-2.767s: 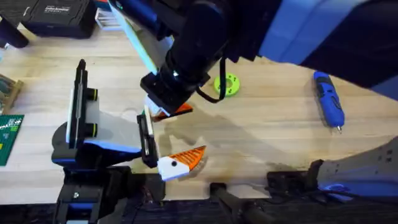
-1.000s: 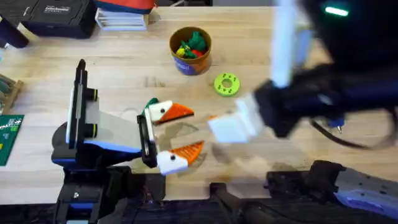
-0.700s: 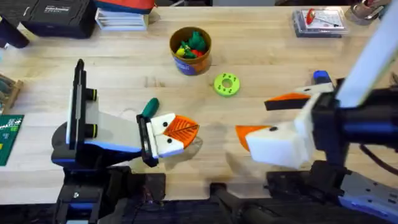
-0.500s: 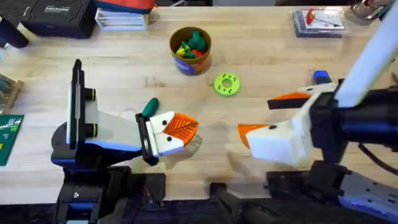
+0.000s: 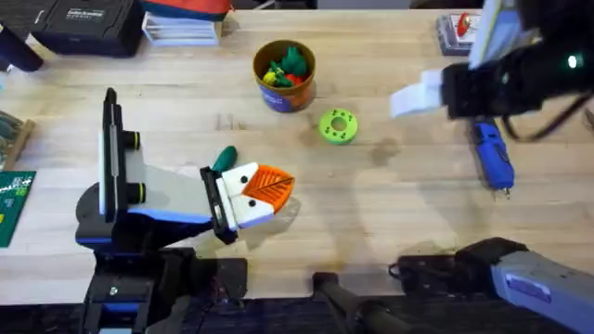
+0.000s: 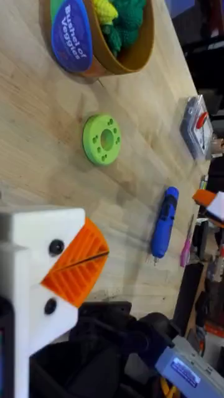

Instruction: Pick up the gripper from the table and insert it into the empty holder that is missing its gripper. Then pick up a screw, insert it into the mounting hole, and use the screwdriver to tighten it. Finally, clean up the table by picking up the vegetable and placing it into the bucket.

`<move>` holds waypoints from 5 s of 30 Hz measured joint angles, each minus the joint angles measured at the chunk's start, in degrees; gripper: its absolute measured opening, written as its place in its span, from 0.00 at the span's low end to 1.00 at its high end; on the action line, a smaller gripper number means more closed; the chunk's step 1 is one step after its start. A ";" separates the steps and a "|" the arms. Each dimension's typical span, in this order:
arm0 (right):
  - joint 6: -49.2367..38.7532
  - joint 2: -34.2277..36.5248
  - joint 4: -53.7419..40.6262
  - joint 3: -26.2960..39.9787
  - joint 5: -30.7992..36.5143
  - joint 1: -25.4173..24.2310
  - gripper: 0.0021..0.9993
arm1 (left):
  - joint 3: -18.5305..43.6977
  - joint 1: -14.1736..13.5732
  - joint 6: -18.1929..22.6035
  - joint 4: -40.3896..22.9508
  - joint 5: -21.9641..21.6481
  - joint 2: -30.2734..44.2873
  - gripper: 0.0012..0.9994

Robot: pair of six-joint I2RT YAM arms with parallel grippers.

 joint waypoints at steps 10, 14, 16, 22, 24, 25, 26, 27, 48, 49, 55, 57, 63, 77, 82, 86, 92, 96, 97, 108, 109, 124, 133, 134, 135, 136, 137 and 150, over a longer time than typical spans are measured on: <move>-13.49 14.14 2.17 -0.03 1.00 -27.10 0.99 | 0.00 0.00 0.00 0.02 -0.13 0.00 0.01; -19.49 17.40 2.60 -0.26 0.32 -32.83 0.99 | 0.00 0.00 0.00 0.03 -0.15 0.00 0.01; -22.08 18.16 3.86 -0.37 0.05 -35.23 0.99 | 0.00 0.00 0.00 0.02 -0.15 -0.02 0.01; -30.20 22.75 5.83 -0.50 -0.29 -41.82 0.99 | 0.00 0.00 0.00 0.02 -0.15 0.00 0.01; -31.79 25.09 6.96 -0.67 -0.31 -42.63 0.99 | 0.00 0.00 0.00 0.02 -0.15 -0.01 0.01; -32.48 26.36 7.74 -0.72 -0.31 -43.03 0.99 | 0.00 0.00 0.00 0.03 -0.15 0.00 0.01; -32.92 27.51 8.79 -0.74 -0.31 -43.30 0.99 | 0.00 0.00 0.00 0.02 -0.15 0.00 0.01; -33.30 28.70 9.98 -0.74 -0.31 -43.54 0.99 | 0.00 0.00 0.00 0.02 -0.15 0.00 0.01; -37.51 35.82 18.40 -0.54 -4.49 -44.11 0.60 | 0.00 0.00 0.00 0.04 -0.17 0.00 0.01; -37.56 35.82 18.68 -0.52 -4.40 -44.13 0.45 | 0.00 0.00 0.00 0.04 -0.17 -0.01 0.01; -37.78 36.56 19.90 -0.18 -4.14 -44.16 0.02 | 0.00 0.00 0.00 0.04 -0.19 -0.02 0.01; -37.80 36.56 19.57 -0.09 -4.13 -44.16 0.02 | 0.00 0.00 0.00 0.04 -0.21 -0.01 0.01; -36.73 35.73 17.46 -0.07 -4.92 -44.00 0.02 | 0.00 0.00 0.00 0.07 -0.26 -0.02 0.01; -25.21 6.43 20.57 -2.61 -9.27 -42.85 0.02 | 0.00 0.00 0.00 0.07 -0.28 -0.02 0.01; -19.18 -1.88 24.96 -6.55 -12.72 -36.22 0.02 | 0.00 0.00 0.00 0.07 -0.28 -0.02 0.01; -15.14 -9.26 30.13 -10.87 -13.84 -27.50 0.02 | 0.00 0.00 0.00 0.07 -0.28 0.00 0.01; -9.10 -18.97 41.61 -17.02 -14.48 -13.93 0.02 | 0.00 0.00 0.00 0.07 -0.28 -0.02 0.01; -6.57 -22.81 51.43 -21.45 -13.30 -4.54 0.02 | 0.00 0.00 0.00 0.07 -0.28 0.00 0.01; -6.24 -23.27 53.57 -22.53 -13.01 -2.39 0.02 | 0.00 0.00 0.00 0.07 -0.28 0.00 0.01; -5.20 -22.75 82.99 -33.09 -9.81 21.81 0.02 | 0.00 0.00 0.00 0.07 -0.28 -0.01 0.01; -5.28 -22.49 84.33 -33.09 -10.56 23.26 0.02 | 0.00 0.00 0.00 0.07 -0.28 -0.02 0.01; -15.63 -11.02 107.14 -33.46 -15.74 41.44 0.02 | 0.00 0.00 0.00 0.07 -0.28 0.00 0.01; -16.80 -7.00 109.86 -33.46 -15.76 42.38 0.02 | 0.00 0.00 0.00 0.07 -0.28 -0.02 0.01; -16.83 -7.00 109.91 -33.46 -15.75 42.38 0.02 | 0.00 0.00 0.00 0.07 -0.28 0.00 0.01; -16.80 -7.00 109.84 -33.46 -15.77 42.38 0.02 | 0.00 0.00 0.00 0.07 -0.29 -0.01 0.01; -16.82 -7.00 109.63 -33.46 -15.77 42.38 0.02 | 0.00 0.00 0.00 0.07 -0.28 0.00 0.01; -16.82 -7.00 109.40 -33.46 -15.77 42.38 0.02 | 0.00 0.00 0.00 0.07 -0.28 -0.02 0.01; -16.32 -7.00 107.72 -33.46 -15.77 42.38 0.02 | 0.00 0.00 0.00 0.07 -0.28 0.00 0.01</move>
